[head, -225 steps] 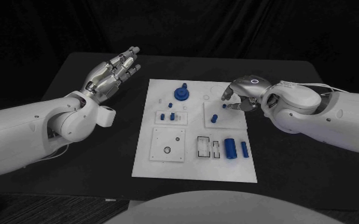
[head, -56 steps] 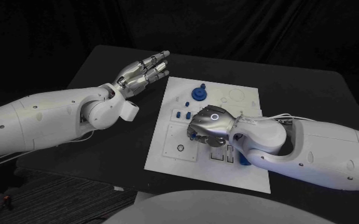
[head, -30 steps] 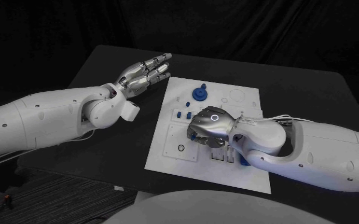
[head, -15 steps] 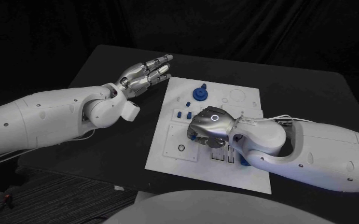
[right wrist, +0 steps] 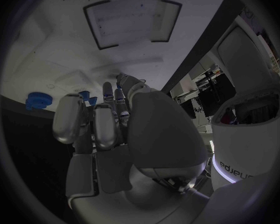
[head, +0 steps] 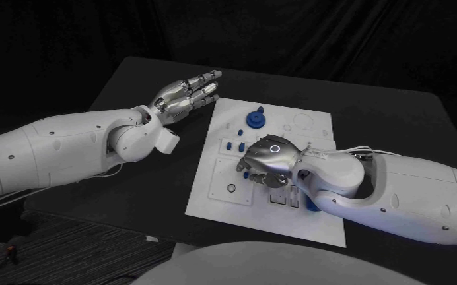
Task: Assemble the parts on the task board
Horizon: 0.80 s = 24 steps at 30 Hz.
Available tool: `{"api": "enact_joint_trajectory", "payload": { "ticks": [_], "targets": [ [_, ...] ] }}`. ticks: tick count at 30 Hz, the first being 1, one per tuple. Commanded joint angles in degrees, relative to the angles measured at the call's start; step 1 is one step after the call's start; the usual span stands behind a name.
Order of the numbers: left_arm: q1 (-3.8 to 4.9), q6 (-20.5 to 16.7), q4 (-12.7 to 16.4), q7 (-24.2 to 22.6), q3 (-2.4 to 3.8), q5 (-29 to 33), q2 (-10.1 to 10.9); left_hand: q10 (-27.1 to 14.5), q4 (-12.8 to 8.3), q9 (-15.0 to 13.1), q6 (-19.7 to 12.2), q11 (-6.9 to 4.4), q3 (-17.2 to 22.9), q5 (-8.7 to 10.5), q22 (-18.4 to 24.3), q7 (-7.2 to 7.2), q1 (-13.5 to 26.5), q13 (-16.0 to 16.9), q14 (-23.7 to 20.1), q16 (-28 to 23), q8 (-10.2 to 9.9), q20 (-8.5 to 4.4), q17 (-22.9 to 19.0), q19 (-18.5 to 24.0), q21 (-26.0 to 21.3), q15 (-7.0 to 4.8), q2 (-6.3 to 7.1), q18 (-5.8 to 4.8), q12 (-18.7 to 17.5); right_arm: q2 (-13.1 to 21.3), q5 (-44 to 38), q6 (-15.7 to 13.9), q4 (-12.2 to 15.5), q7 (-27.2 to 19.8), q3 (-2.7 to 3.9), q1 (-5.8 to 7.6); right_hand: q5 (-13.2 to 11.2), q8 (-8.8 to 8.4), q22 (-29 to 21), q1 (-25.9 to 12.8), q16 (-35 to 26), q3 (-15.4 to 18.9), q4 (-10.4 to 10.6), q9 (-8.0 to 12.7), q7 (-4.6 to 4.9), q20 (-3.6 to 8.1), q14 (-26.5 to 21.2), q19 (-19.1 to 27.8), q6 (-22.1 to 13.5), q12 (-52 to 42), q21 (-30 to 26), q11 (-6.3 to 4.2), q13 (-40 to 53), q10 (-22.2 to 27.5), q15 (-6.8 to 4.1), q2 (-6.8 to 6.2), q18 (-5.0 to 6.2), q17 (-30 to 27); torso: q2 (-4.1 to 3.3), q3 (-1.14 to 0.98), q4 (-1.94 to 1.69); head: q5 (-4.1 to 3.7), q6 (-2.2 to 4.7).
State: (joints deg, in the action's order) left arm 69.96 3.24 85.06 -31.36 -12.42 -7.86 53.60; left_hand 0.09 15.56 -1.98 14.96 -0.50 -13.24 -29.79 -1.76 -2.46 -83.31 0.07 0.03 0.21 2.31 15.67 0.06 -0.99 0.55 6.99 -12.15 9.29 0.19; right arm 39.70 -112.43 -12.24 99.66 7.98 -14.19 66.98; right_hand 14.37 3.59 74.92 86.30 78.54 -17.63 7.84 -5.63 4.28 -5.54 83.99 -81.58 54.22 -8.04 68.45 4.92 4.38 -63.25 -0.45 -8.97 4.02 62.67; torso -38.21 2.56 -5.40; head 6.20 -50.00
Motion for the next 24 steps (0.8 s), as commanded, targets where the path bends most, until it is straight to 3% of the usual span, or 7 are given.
{"api": "enact_joint_trajectory", "payload": {
  "ticks": [1, 11, 17, 20, 22, 24],
  "targets": [
    [-0.13, 0.9, 0.0, -0.6, 0.05, 0.2, -0.2, -0.1, -0.3, -0.1, 0.2, 0.44, 0.2, -0.21, -0.1, 0.01, -0.3, -0.1, 0.0, -0.2, 0.3, 0.39, -0.1, 0.0, 0.2, 0.33, -0.02, 1.0, -0.2, 0.0, -0.2, 0.5, 0.0, 1.6, 0.01, -0.17, -0.6, -0.07, 9.2, -0.7, -0.2, 0.0, 0.5, 0.2, -0.2, -0.33, -0.2, 0.3, -1.0, 0.2, -0.3, 0.02, 0.0, 0.5, 0.37, -0.33, 0.41, 0.0, -0.03, 0.01, -0.01, 0.0, 0.0],
    [-0.35, 1.0, -0.3, -0.6, 0.05, 0.2, -0.2, -0.1, -0.3, -0.1, 0.2, 0.45, 0.2, -0.21, -0.1, 0.0, -0.3, -0.1, 0.0, -0.2, 0.4, 0.4, -0.1, 0.0, 0.2, 0.35, -0.03, 1.0, -0.2, 0.2, -0.2, -0.1, 0.0, 1.5, 0.01, -0.22, -1.2, 0.15, 9.2, -0.9, -0.1, 0.1, 0.7, 0.4, -0.56, -0.36, -0.2, 0.3, -1.9, -0.1, -0.3, 0.01, 0.2, 0.6, 0.33, -0.25, 0.42, 0.2, 0.0, 0.0, -0.01, -0.06, 0.0],
    [-0.45, 0.9, -0.2, -0.7, 0.05, 0.2, 0.0, -0.1, -0.3, -0.1, 0.2, 0.49, 0.3, -0.23, -0.1, -0.03, -0.3, -0.1, 0.0, -0.2, 0.4, 0.43, -0.1, 0.0, 0.2, 0.41, -0.08, 1.01, -0.2, 1.9, 0.0, -2.7, 0.9, 1.2, 0.02, -0.01, -3.7, 0.31, 9.1, -2.1, -0.3, 1.4, 1.6, 0.5, -0.34, 0.02, -0.3, 0.4, -2.0, 0.0, -0.8, 0.21, 0.2, 2.8, -0.25, -0.62, 0.54, -0.1, 0.14, 0.04, 0.11, -0.29, 0.0],
    [-0.47, 0.6, -0.1, -1.0, 0.05, 0.2, 0.1, -0.1, 0.0, -0.1, 0.2, 0.49, 0.2, 0.33, 0.1, -0.01, 0.0, -0.1, 0.0, -0.2, 0.4, 0.37, -0.1, 0.1, 0.1, 0.35, -0.1, 0.97, -0.2, 3.8, 3.2, -4.2, 2.0, 1.4, 0.03, 1.11, -5.4, 0.39, 9.0, -2.5, -0.5, 2.5, 2.2, 0.6, -0.39, 0.43, -0.4, 0.5, -1.9, 0.1, -1.2, 0.12, 0.1, 4.4, -0.66, -0.58, 0.61, -0.5, 0.07, 0.08, -0.04, -0.69, 0.0],
    [-0.48, 0.3, 0.0, -1.3, 0.05, 0.2, 0.2, -0.1, 0.4, 0.0, 0.2, 0.4, 0.0, 0.93, 0.4, 0.1, 0.4, -0.1, 0.0, -0.2, 0.4, 0.13, -0.1, 0.3, 0.0, 0.05, -0.06, 0.9, -0.2, 5.7, 7.7, -4.9, 3.1, 1.7, 0.04, 2.68, -5.4, 0.25, 9.0, -2.3, -0.3, 3.3, 2.4, 0.9, 1.04, 0.08, -0.1, 0.3, -2.4, 0.3, -1.0, 0.57, -0.1, 5.9, 0.13, -0.27, 0.45, 0.0, 0.01, 0.06, -0.04, -0.82, 0.0],
    [-0.49, -0.2, 0.1, -1.7, 0.05, 0.2, 0.4, -0.1, 1.0, 0.0, -0.4, -0.01, -0.4, 2.0, 0.7, 0.54, 1.3, -0.1, 0.0, -0.2, 0.3, -0.43, -0.1, 0.5, -0.1, -0.71, -0.1, 0.88, -0.2, 7.7, 11.8, -5.2, 4.1, 2.0, 0.04, 4.35, -5.6, 0.26, 9.1, -2.3, -0.3, 4.1, 2.6, 1.0, 1.5, -0.34, -0.1, 0.2, -2.5, 0.5, -0.9, 0.94, -0.3, 6.9, 0.62, -0.1, 0.41, 0.1, 0.01, 0.03, 0.06, -0.84, 0.0]
  ]
}}
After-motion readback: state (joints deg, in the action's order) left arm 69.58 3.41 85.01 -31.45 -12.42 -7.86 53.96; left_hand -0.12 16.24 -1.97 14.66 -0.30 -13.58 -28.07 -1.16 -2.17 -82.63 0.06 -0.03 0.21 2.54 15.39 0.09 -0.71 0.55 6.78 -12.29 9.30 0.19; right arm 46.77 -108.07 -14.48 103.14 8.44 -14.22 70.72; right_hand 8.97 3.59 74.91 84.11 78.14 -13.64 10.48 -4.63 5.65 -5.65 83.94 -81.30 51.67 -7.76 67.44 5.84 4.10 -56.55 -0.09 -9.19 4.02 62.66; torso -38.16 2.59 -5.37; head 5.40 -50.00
